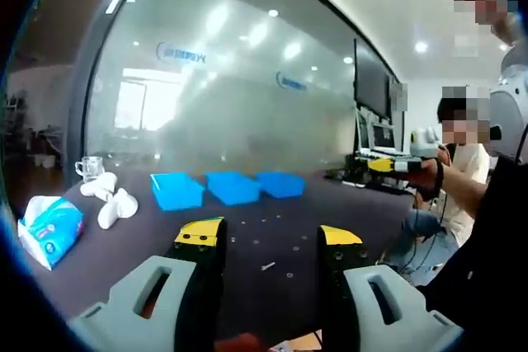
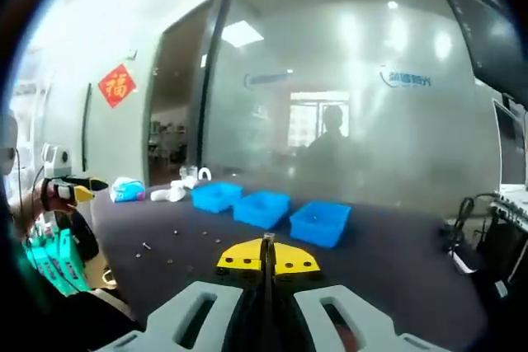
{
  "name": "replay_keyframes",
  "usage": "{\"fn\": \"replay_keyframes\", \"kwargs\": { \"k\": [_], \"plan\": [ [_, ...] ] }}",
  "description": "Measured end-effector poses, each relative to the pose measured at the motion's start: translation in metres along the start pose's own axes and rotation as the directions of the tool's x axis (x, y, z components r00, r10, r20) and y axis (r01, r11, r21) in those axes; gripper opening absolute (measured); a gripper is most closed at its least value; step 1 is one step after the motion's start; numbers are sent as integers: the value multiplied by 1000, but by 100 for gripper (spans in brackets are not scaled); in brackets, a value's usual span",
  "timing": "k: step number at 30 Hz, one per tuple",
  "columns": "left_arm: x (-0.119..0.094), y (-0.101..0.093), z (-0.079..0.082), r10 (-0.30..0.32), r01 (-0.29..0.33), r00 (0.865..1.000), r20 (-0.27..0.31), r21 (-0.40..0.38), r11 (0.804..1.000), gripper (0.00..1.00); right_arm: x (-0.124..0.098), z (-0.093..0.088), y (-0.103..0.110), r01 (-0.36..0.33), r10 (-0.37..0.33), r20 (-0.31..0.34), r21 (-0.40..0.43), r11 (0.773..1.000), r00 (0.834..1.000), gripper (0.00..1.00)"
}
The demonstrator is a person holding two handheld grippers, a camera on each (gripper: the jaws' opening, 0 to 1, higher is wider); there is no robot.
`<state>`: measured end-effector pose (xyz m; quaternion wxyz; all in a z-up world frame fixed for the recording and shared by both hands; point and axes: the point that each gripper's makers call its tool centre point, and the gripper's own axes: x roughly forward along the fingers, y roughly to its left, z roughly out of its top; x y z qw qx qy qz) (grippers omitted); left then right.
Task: Sort the screws, nuts, and washers into the corresponding bins
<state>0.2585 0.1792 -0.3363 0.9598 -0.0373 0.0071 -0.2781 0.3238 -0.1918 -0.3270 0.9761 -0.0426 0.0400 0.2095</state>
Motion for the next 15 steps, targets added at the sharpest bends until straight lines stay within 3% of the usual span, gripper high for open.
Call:
{"fn": "replay_keyframes", "kwargs": {
  "k": [8, 15],
  "plan": [
    [0, 3, 0, 15, -15, 1000, -5, 3, 1000, 38, -23, -15, -13, 121, -123, 48, 42, 992, 991, 0],
    [2, 2, 5, 11, -11, 1000, -6, 15, 1000, 38, -21, -5, -15, 123, -126, 68, 45, 991, 990, 0]
  ]
}}
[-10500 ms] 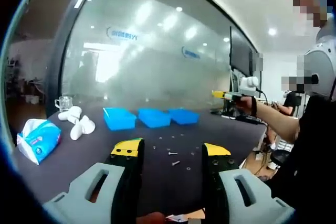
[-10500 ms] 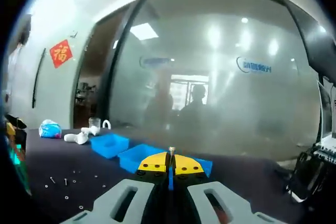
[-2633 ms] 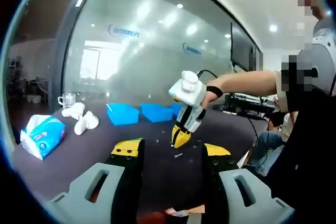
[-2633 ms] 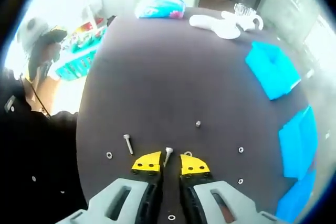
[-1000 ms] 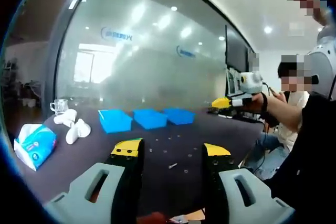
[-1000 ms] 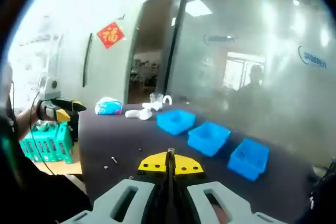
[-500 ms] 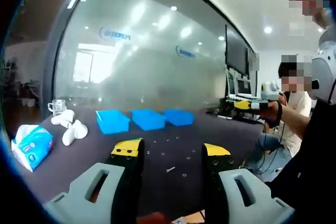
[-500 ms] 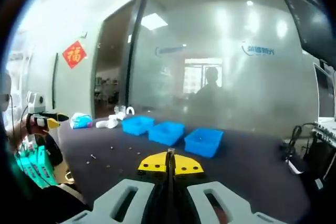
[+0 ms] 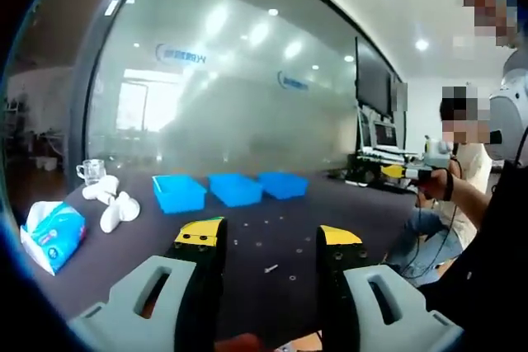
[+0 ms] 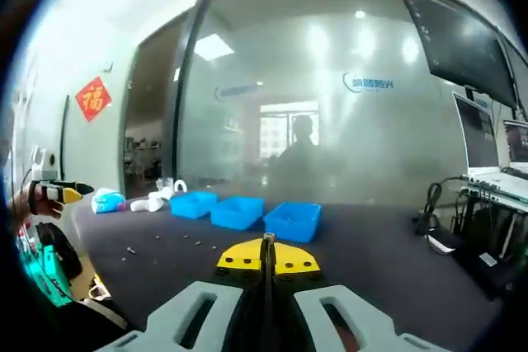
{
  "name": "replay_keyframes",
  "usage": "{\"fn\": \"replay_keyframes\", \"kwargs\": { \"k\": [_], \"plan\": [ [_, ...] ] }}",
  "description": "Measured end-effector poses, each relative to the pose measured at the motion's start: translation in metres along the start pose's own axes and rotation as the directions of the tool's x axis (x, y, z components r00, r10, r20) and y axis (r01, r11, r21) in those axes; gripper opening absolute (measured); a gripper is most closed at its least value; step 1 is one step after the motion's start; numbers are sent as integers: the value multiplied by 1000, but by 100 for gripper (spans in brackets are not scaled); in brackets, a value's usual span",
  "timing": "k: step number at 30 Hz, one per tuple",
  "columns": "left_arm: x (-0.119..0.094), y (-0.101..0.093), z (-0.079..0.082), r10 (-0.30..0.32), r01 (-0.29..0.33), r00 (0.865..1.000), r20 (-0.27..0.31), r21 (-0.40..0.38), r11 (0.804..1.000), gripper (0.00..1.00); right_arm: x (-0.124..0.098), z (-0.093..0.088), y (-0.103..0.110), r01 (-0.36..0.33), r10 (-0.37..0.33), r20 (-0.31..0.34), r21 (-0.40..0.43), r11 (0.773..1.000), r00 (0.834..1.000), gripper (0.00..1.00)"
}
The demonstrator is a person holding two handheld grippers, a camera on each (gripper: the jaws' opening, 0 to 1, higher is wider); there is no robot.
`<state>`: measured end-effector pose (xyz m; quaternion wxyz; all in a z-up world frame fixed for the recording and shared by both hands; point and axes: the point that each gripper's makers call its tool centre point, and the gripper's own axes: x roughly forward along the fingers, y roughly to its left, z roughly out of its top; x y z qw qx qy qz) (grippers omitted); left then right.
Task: Sort the screws, nuts, and washers into the corresponding bins
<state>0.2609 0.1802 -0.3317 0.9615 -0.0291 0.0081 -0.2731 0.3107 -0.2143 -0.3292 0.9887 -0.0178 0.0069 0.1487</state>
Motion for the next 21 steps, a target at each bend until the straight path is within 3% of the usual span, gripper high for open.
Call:
{"fn": "replay_keyframes", "kwargs": {
  "k": [5, 11, 21],
  "plan": [
    [0, 3, 1, 3, -3, 1000, 13, -16, 1000, 38, 21, 12, -3, -10, 10, 28, 12, 1000, 1000, 0],
    [-3, 5, 0, 10, -10, 1000, 13, -14, 1000, 38, 62, 24, -5, -43, 41, 49, 30, 999, 998, 0],
    [-11, 8, 2, 32, -32, 999, 26, -9, 999, 38, 149, 45, -6, -92, 92, 13, 21, 996, 996, 0]
  ]
}}
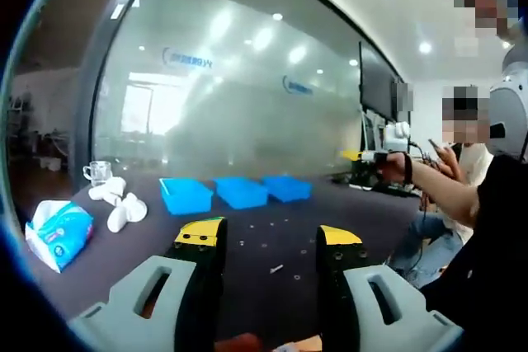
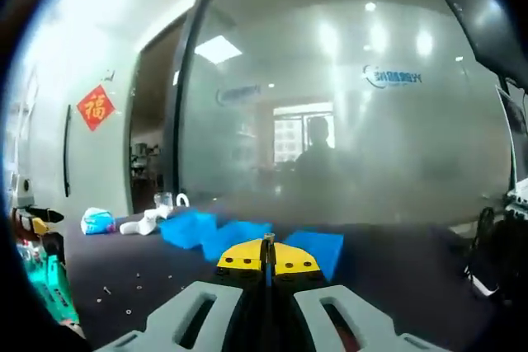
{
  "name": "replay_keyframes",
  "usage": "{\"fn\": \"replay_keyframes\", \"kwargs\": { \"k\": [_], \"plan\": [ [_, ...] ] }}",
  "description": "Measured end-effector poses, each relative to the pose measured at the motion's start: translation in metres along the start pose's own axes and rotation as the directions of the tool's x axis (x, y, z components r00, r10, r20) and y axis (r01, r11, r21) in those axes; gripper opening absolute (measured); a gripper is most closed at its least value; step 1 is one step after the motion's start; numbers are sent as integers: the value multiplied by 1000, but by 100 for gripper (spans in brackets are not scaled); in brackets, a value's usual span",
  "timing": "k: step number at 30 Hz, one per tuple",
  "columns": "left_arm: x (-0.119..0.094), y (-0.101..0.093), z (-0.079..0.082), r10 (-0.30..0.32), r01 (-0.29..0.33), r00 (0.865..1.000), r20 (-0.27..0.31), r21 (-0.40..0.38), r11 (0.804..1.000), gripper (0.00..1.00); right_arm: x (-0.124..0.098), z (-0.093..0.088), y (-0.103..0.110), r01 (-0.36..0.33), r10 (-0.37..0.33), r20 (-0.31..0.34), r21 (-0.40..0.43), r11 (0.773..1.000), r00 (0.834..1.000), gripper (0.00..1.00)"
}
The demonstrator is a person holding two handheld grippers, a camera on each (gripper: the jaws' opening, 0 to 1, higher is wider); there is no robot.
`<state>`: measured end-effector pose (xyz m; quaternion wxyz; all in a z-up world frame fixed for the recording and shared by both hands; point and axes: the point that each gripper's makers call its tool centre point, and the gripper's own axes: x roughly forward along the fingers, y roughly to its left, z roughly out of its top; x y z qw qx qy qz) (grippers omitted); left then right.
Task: Sort the screws, nuts, and washers into the corresponding bins
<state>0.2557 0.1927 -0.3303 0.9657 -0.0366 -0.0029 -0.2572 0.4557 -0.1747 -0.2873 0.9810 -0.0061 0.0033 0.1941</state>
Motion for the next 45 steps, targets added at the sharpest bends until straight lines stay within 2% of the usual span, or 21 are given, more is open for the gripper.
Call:
{"fn": "replay_keyframes", "kwargs": {
  "k": [8, 10, 12, 19, 27, 34, 36, 38, 45],
  "plan": [
    [-5, 1, -2, 9, -9, 1000, 3, -10, 1000, 38, 61, 6, -19, 27, -27, -11, -2, 1000, 1000, 0],
    [-7, 1, 0, 9, -9, 1000, 6, -7, 1000, 38, 78, 6, -22, 12, -12, 5, 6, 1000, 1000, 0],
    [-8, 0, 4, 9, -9, 1000, 13, 0, 1000, 38, 95, -5, -33, 45, -45, -38, -23, 999, 998, 0],
    [-15, 7, 7, 29, -29, 999, 22, 1, 1000, 38, 124, -23, -47, 88, -87, -78, 16, 996, 993, 0],
    [-13, 9, 6, 31, -31, 999, 21, -4, 1000, 38, 145, -20, -45, 105, -106, -86, -13, 994, 991, 0],
    [-14, 13, 3, 39, -38, 999, 17, -13, 999, 38, 149, -24, -45, 109, -110, -98, -16, 994, 989, 0],
    [-14, 13, 2, 39, -39, 999, 15, -13, 999, 38, 149, -23, -41, 92, -95, -90, -29, 995, 991, 8],
    [-14, 14, 1, 41, -41, 999, 13, -13, 999, 38, 148, -23, -38, 83, -85, -87, -28, 996, 993, 25],
    [-13, 13, 1, 35, -35, 999, 14, -13, 999, 38, 135, -16, -27, 56, -60, -61, -56, 997, 996, 26]
  ]
}}
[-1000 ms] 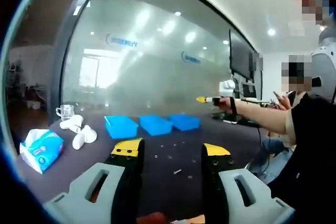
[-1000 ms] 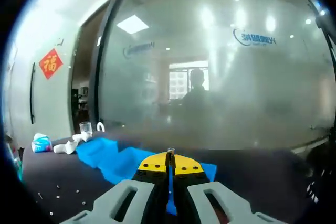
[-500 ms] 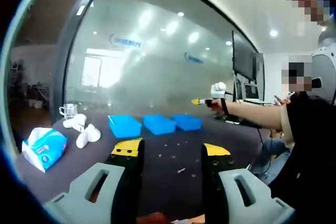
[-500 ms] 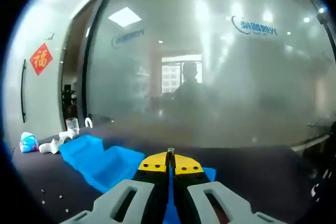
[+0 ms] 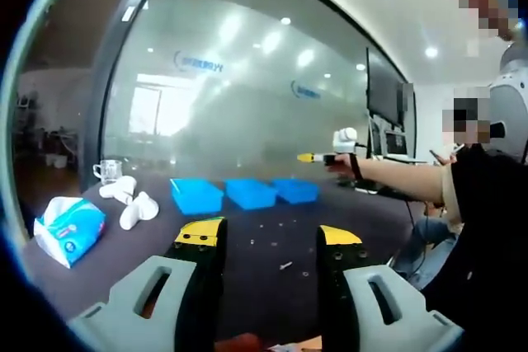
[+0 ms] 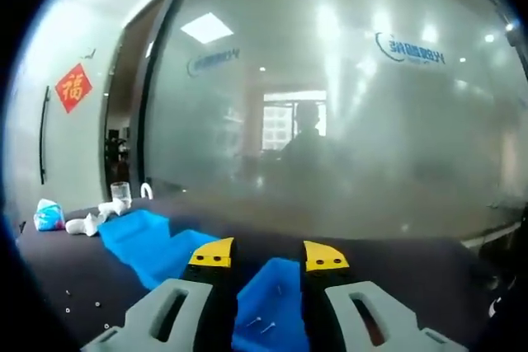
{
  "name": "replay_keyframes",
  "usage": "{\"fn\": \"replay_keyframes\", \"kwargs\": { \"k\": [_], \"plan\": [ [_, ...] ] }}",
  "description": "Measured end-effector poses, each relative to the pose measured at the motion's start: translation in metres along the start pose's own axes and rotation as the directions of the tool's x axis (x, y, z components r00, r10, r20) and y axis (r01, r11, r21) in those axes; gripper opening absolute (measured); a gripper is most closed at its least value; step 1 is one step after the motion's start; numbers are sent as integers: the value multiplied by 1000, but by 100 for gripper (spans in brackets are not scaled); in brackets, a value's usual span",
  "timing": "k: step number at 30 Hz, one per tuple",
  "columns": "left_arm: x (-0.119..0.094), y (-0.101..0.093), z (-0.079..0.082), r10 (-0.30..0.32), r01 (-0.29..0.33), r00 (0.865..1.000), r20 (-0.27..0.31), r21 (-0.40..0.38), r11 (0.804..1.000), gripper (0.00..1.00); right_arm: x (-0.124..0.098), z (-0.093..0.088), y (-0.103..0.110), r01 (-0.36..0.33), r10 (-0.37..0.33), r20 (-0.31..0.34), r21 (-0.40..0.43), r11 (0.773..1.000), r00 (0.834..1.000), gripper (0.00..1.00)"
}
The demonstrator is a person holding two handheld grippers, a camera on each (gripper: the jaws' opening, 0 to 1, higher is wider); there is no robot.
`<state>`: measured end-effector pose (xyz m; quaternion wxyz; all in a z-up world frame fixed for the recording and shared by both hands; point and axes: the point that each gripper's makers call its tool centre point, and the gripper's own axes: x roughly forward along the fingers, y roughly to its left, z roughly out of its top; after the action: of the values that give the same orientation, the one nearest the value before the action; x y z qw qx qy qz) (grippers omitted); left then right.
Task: Sort the screws, nuts, and washers into the corresponding bins
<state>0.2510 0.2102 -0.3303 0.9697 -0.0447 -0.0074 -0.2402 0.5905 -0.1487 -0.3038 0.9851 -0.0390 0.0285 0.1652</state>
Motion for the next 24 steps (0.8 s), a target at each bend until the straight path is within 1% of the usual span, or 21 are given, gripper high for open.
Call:
{"fn": "replay_keyframes", "kwargs": {
  "k": [6, 8, 10, 12, 15, 17, 18, 20, 21, 24],
  "plan": [
    [1, -1, -1, -4, 4, 1000, -2, 1, 1000, 38, -27, 3, 9, -33, 33, 22, 6, 999, 999, 26],
    [2, -2, 0, -8, 8, 1000, -2, 2, 1000, 38, -37, 3, 14, -57, 57, 27, 18, 998, 998, 27],
    [4, -3, 1, -14, 14, 1000, -1, 5, 1000, 38, -46, 3, 19, -68, 68, 29, 9, 998, 997, 27],
    [6, -6, 2, -22, 22, 1000, 1, 8, 1000, 38, -61, 4, 24, -83, 83, 38, -1, 997, 996, 27],
    [10, -9, 3, -33, 33, 999, 3, 11, 999, 38, -82, 7, 32, -113, 112, 60, 21, 993, 992, 27],
    [11, -11, 3, -38, 38, 999, 3, 12, 999, 38, -97, 7, 38, -128, 127, 68, 19, 992, 990, 28],
    [12, -11, 3, -40, 40, 999, 2, 13, 999, 38, -105, 7, 41, -143, 141, 72, 17, 990, 987, 28],
    [14, -13, 2, -46, 46, 999, -1, 15, 999, 38, -122, 8, 57, -221, 214, 90, 78, 972, 973, 28],
    [14, -14, 2, -48, 48, 999, -2, 15, 999, 38, -131, 7, 62, -247, 239, 92, 93, 964, 967, 28],
    [16, -15, 3, -53, 53, 999, -4, 21, 998, 38, -153, 4, 67, -253, 246, 97, 75, 964, 964, 29]
  ]
}}
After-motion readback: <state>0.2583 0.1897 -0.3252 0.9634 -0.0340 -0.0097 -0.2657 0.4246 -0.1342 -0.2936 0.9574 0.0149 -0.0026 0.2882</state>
